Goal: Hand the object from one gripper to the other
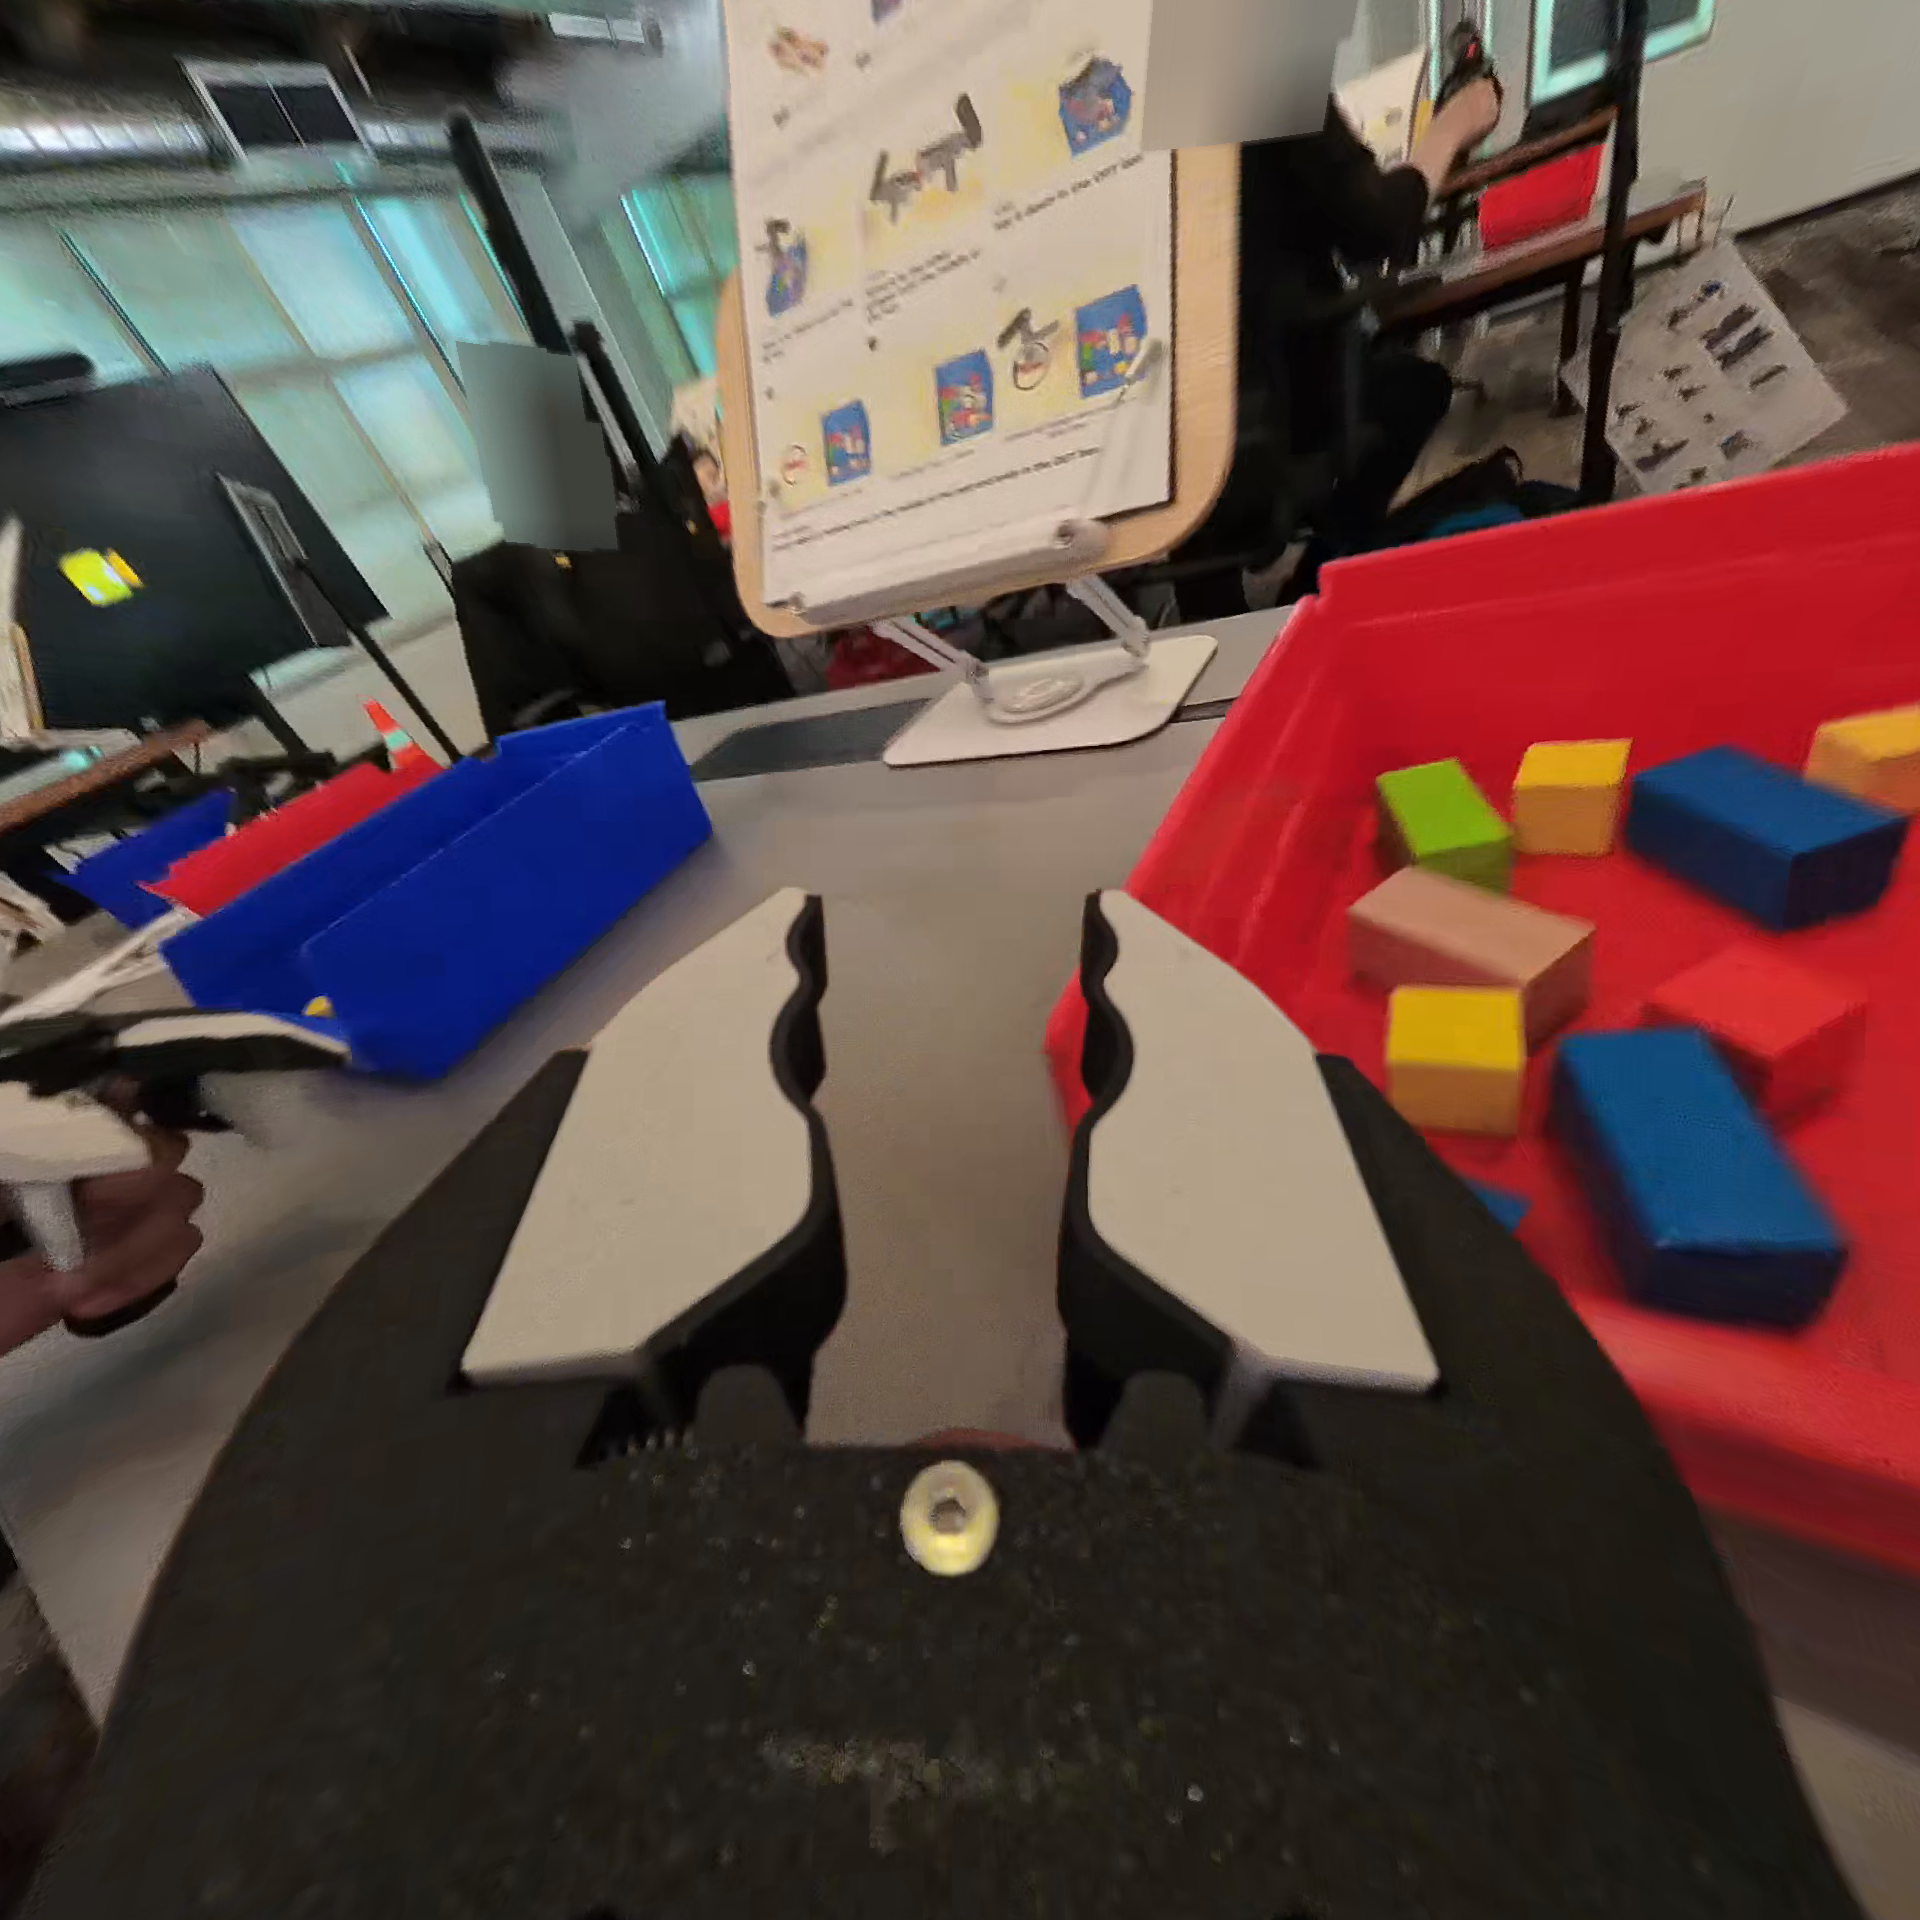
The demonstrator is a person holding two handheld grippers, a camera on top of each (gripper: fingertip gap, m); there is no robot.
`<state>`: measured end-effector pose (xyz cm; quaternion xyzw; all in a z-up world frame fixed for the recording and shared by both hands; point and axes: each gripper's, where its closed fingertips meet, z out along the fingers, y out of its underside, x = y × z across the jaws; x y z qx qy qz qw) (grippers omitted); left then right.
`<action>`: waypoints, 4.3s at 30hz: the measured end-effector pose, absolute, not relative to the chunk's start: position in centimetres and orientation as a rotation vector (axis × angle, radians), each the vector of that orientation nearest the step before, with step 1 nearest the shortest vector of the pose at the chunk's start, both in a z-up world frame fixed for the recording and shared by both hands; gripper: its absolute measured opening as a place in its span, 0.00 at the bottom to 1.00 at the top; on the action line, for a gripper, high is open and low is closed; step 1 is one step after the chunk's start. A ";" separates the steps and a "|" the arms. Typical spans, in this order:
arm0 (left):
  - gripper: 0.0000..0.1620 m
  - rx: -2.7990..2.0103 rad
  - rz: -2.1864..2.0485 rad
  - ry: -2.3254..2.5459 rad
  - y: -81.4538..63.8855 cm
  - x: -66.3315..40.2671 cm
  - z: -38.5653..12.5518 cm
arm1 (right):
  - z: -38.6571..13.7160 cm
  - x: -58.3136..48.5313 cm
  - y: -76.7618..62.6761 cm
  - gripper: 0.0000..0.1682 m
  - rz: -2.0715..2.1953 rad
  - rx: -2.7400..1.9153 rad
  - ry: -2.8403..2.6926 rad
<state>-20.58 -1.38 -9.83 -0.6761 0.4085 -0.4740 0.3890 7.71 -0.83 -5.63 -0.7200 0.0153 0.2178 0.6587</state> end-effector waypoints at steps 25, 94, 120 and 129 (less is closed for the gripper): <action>0.45 -2.999 0.211 0.886 24.5 -43.1 -17.3 | -8.2 3.0 -3.0 0.30 0.508 -1.633 -0.192; 0.42 -1.719 -1.258 1.194 -2.2 -16.5 -9.9 | -2.3 -4.0 0.8 0.20 1.174 -1.822 -0.280; 0.38 -1.778 -1.253 1.230 -4.7 -16.4 -11.7 | -18.6 22.4 13.1 0.20 0.052 -2.901 -0.314; 0.39 -1.776 -1.250 1.238 -4.5 -16.7 -11.9 | -14.8 23.0 12.4 0.32 -0.087 -2.777 -0.263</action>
